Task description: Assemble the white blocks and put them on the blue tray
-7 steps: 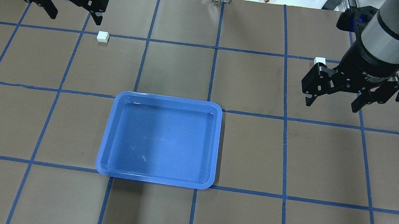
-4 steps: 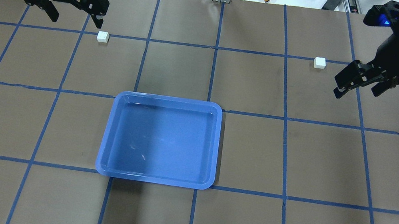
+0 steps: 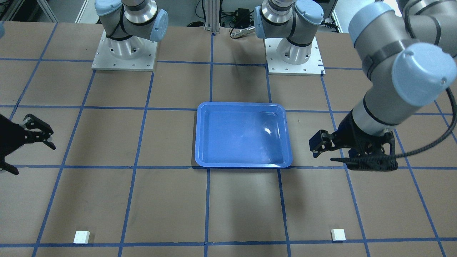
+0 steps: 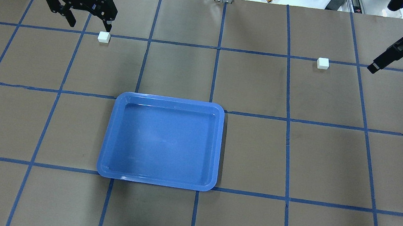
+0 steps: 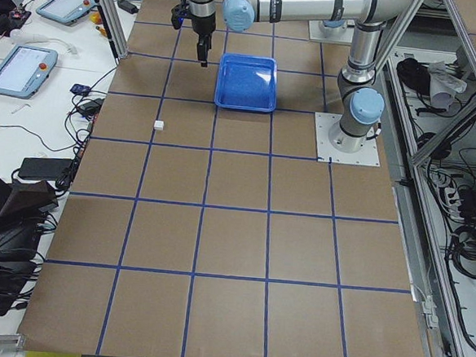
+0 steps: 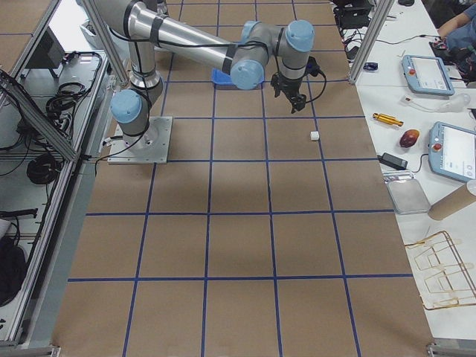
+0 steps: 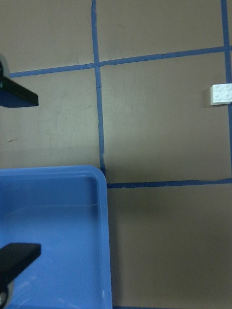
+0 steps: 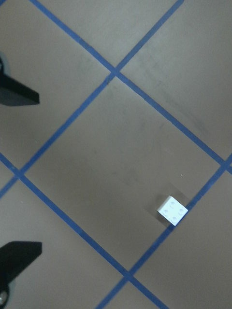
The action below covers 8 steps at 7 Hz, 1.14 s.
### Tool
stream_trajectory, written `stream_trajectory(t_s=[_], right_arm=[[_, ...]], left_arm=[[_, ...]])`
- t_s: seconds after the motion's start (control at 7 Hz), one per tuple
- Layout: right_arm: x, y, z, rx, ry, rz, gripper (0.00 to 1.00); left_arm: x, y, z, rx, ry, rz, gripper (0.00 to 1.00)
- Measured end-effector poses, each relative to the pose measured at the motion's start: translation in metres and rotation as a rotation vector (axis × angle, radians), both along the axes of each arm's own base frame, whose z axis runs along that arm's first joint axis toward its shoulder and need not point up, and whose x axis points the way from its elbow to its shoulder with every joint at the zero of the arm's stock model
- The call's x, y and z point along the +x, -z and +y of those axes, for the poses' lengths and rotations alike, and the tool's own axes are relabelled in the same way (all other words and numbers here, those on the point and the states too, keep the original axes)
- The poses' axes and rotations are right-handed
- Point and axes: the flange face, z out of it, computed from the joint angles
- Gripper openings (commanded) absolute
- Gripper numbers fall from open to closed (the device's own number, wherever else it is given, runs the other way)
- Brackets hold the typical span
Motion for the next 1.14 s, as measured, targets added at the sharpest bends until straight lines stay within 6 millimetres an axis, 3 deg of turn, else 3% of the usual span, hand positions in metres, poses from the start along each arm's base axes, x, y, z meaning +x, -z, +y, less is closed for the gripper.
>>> stream_trajectory(t_s=[0.29,0.57,0.86,1.14], right_arm=[[-0.022,0.038,-0.052,-0.047,-0.154,-0.054,1.00],[-0.030,0.078,-0.074,-0.081,-0.268,-0.157,1.00],[-0.052,0.111,-0.089,-0.115,-0.365,-0.213,1.00],[-0.060,0.134,-0.108,-0.169,-0.506,-0.246,1.00]], left_arm=[[0.018,0.043,-0.051,0.010,0.006,-0.002,1.00],[0.044,0.093,-0.086,-0.005,-0.015,-0.004,1.00],[0.060,0.129,-0.104,-0.019,0.036,-0.014,1.00],[0.076,0.159,-0.116,-0.036,0.064,-0.035,1.00]])
